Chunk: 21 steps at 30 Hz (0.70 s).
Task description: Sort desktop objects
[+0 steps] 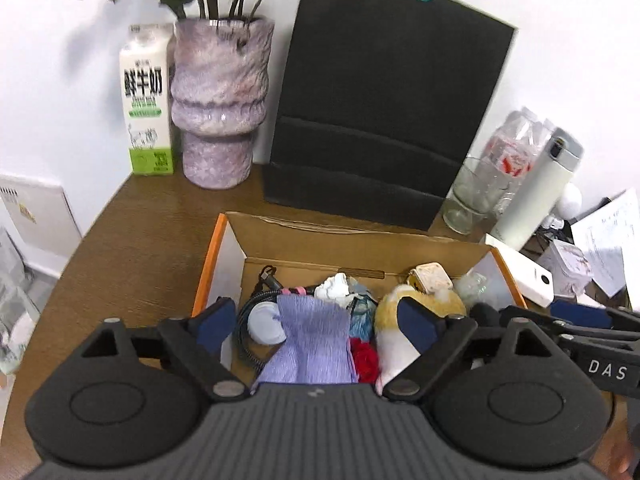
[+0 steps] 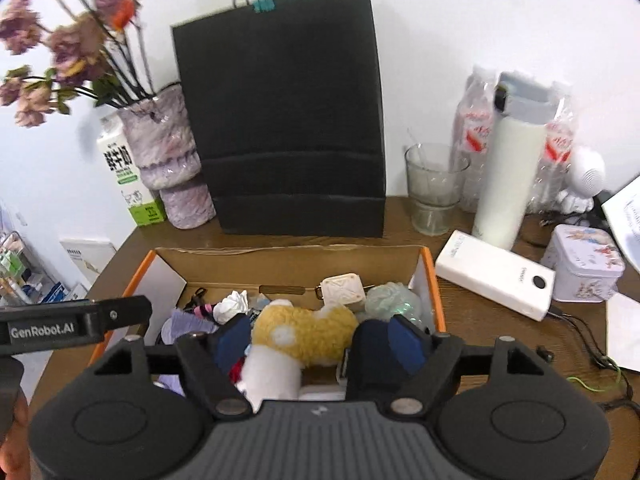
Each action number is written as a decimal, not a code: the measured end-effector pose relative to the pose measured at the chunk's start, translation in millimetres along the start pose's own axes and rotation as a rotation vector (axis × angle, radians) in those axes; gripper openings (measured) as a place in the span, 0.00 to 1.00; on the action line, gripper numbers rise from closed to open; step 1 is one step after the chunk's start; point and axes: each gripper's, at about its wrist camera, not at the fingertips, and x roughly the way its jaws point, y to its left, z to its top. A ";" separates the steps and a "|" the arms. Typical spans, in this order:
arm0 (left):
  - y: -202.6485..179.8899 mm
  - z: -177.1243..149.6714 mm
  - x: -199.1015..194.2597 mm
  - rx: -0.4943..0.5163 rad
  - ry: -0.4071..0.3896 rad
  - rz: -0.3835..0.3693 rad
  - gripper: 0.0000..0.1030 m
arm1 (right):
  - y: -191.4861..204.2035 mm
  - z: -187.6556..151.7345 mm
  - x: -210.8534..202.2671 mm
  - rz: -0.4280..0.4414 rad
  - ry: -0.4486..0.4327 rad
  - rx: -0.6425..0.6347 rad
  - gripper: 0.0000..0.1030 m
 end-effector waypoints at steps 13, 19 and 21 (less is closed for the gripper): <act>-6.6 -94.0 -56.8 0.020 -0.105 0.084 1.00 | 21.8 -97.1 -65.6 -0.030 -0.182 -0.101 0.83; 1.4 -143.0 -66.0 0.028 -0.105 0.105 1.00 | 29.8 -147.3 -62.9 -0.037 -0.125 -0.125 0.87; 2.5 -160.6 -67.1 0.039 -0.095 0.108 1.00 | 28.6 -162.0 -59.6 -0.046 -0.098 -0.103 0.87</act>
